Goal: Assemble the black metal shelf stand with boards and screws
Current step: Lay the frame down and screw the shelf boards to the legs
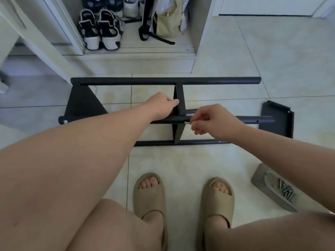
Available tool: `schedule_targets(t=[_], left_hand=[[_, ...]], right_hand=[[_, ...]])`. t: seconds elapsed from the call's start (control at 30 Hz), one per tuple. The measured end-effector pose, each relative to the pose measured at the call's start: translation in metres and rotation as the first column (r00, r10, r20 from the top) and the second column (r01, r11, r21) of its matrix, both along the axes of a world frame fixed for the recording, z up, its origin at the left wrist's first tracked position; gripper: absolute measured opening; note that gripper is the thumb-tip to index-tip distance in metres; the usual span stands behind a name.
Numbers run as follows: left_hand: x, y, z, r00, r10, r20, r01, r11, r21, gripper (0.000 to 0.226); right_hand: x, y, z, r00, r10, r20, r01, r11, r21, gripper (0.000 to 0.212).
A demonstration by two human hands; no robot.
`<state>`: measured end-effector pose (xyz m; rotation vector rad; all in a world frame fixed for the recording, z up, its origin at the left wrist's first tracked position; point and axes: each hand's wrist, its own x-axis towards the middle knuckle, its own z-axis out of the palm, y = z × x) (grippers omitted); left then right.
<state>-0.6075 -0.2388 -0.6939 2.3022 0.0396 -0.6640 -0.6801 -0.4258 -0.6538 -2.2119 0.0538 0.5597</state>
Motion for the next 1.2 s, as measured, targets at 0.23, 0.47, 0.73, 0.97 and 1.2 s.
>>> schedule_targets(t=[0.23, 0.47, 0.73, 0.97, 1.2], left_hand=[[0.012, -0.014, -0.010, 0.967, -0.161, -0.196, 0.148, 0.986, -0.079, 0.043], [0.012, -0.011, -0.015, 0.967, -0.155, -0.201, 0.139, 0.986, -0.088, 0.049], [0.006, -0.013, -0.011, 0.976, -0.143, -0.162, 0.135, 0.989, -0.056, 0.045], [0.006, -0.012, -0.013, 0.979, -0.143, -0.147, 0.136, 0.989, -0.058, 0.043], [0.008, -0.012, -0.014, 0.976, -0.148, -0.161, 0.143, 0.989, -0.043, 0.049]], right_hand=[[0.002, 0.000, -0.016, 0.999, -0.013, 0.048, 0.014, 1.000, -0.003, 0.010], [-0.002, -0.001, -0.018, 0.995, -0.048, 0.085, 0.043, 0.997, 0.062, 0.016], [-0.007, 0.003, -0.019, 0.977, 0.133, 0.168, -0.112, 0.986, -0.126, 0.014], [-0.007, 0.011, -0.034, 0.963, 0.134, 0.235, -0.100, 0.984, -0.149, 0.005], [-0.004, 0.015, -0.035, 0.966, 0.087, 0.242, -0.056, 0.990, -0.133, 0.007]])
